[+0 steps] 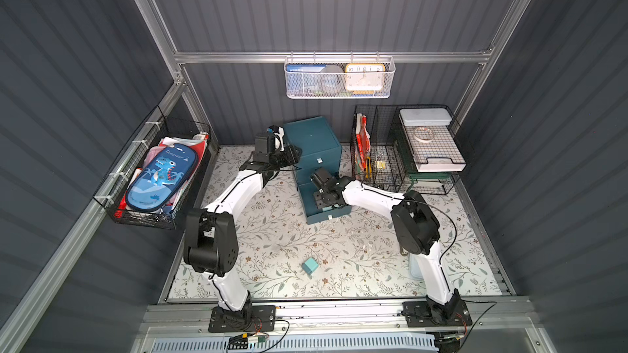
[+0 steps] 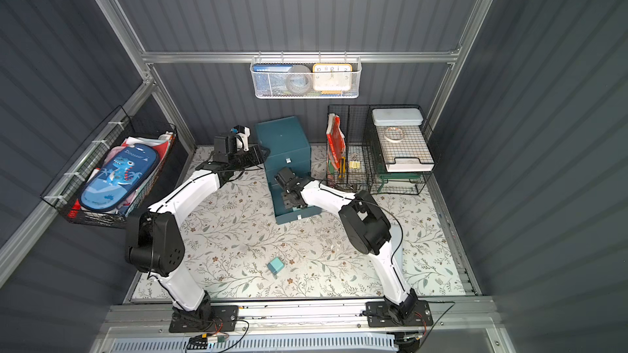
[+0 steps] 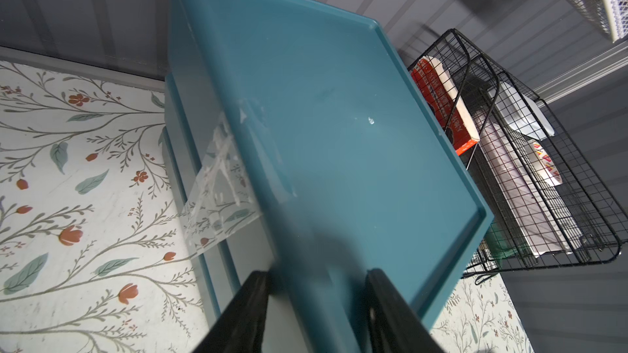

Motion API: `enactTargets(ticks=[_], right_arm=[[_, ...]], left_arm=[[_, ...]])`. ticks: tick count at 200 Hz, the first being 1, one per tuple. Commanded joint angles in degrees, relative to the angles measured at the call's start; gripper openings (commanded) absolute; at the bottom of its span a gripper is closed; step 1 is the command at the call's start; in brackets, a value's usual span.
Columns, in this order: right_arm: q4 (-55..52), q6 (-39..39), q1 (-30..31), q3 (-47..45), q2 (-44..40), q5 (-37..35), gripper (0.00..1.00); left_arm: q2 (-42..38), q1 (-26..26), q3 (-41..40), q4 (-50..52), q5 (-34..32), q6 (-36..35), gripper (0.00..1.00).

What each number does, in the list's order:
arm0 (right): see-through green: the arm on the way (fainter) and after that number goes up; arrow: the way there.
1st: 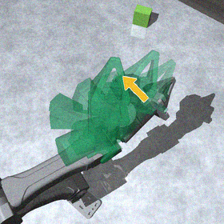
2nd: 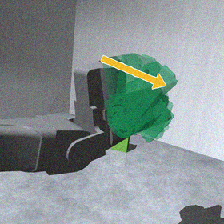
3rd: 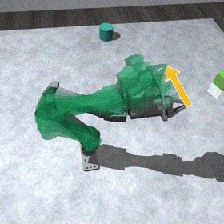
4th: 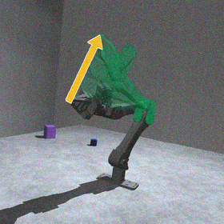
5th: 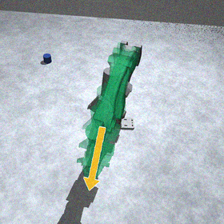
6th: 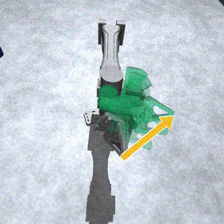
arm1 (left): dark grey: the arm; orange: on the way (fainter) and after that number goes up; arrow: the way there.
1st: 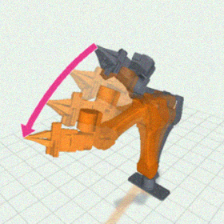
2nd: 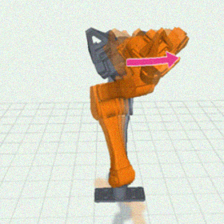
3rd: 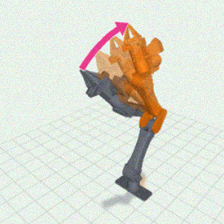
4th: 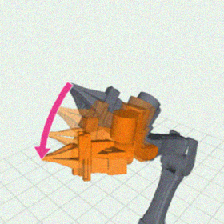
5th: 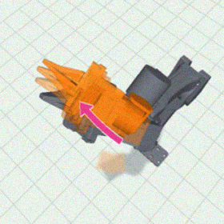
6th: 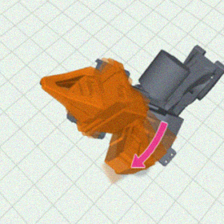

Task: Place the plugs into the drawer by color
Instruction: Place the plug in the drawer, then pick up the plug from the center of the board.

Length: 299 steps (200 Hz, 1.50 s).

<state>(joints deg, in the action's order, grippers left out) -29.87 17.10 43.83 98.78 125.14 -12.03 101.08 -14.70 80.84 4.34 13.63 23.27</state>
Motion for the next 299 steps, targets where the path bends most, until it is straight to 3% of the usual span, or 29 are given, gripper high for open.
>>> enactTargets(ticks=[1, 24, 55, 96, 150, 299], right_arm=[[-3.5, -1.8, 0.3, 1.7, -6.0, 0.7, 0.62], [-0.2, -2.9, 2.4, -7.2, -15.2, 2.2, 0.62], [6.9, -5.8, 9.9, -24.3, -26.1, 1.9, 0.62], [16.4, -5.7, 21.3, -39.1, -30.5, 1.1, 0.65], [14.9, -6.7, 29.9, -40.3, -26.8, -1.6, 0.69], [13.1, -11.3, 28.6, -32.6, -17.4, -5.2, 0.72]], left_arm=[[3.4, -2.1, -2.2, 11.3, 2.7, -2.3, 0.5], [3.3, -2.1, -1.9, 11.4, 2.1, -2.3, 0.5], [2.8, -2.1, -2.3, 11.0, 1.2, -2.3, 0.5], [3.3, -2.1, -1.4, 11.8, 1.1, -2.9, 0.5], [2.7, -2.1, -1.6, 11.9, 0.2, -2.8, 0.5], [1.8, -2.4, -2.7, 10.8, 0.0, -2.3, 0.5]])
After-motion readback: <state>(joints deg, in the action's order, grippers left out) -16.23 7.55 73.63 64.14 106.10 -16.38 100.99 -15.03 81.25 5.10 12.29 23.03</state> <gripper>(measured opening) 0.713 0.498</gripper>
